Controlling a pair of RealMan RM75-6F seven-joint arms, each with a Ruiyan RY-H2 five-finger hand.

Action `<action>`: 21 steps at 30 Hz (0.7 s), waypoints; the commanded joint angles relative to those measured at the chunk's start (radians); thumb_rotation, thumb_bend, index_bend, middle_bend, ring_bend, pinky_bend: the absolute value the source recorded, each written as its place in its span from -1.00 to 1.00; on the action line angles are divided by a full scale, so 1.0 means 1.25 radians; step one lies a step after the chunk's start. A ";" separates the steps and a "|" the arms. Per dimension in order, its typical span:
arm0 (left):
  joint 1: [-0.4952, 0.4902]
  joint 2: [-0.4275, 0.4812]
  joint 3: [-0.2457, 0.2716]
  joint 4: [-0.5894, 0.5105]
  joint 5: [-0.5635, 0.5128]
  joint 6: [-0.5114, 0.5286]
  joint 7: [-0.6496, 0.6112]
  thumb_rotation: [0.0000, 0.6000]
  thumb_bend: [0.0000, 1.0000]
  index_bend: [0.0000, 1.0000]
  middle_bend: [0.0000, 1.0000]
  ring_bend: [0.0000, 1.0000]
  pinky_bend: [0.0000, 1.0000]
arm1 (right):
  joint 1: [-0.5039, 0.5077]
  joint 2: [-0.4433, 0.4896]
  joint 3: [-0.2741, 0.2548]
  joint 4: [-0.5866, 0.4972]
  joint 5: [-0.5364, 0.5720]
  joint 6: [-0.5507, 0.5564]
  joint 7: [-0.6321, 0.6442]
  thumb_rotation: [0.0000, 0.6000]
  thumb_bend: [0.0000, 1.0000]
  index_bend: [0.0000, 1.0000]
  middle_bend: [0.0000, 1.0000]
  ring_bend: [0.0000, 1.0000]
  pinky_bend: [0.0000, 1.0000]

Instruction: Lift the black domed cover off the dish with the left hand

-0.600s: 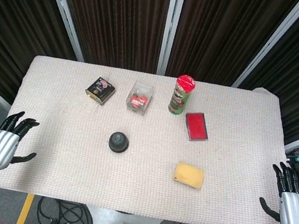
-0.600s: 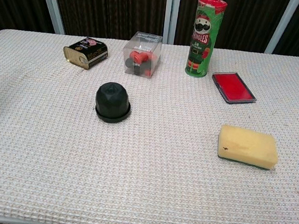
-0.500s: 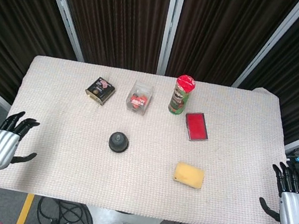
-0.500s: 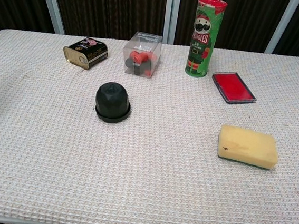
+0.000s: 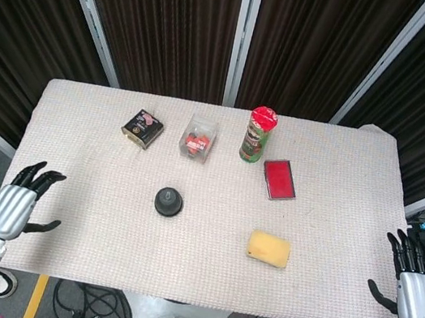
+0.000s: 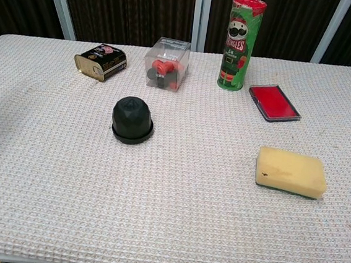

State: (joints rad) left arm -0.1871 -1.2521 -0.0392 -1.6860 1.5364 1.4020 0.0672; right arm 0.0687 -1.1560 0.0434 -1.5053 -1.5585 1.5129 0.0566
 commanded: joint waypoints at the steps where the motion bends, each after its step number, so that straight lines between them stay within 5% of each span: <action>1: -0.026 -0.008 -0.004 -0.008 -0.018 -0.046 -0.018 1.00 -0.86 -0.62 -0.60 -0.88 -0.75 | 0.000 0.000 -0.003 -0.001 -0.002 -0.002 -0.003 1.00 -0.73 -1.00 -1.00 -1.00 -1.00; 21: -0.242 -0.214 -0.100 0.076 -0.151 -0.306 0.006 1.00 -0.86 -0.63 -0.60 -0.88 -0.75 | 0.002 -0.004 -0.008 0.018 -0.004 -0.011 -0.002 1.00 -0.73 -1.00 -1.00 -1.00 -1.00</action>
State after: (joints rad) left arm -0.4625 -1.4870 -0.1451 -1.6203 1.3753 1.0460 0.0760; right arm 0.0711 -1.1615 0.0337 -1.4825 -1.5626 1.4993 0.0544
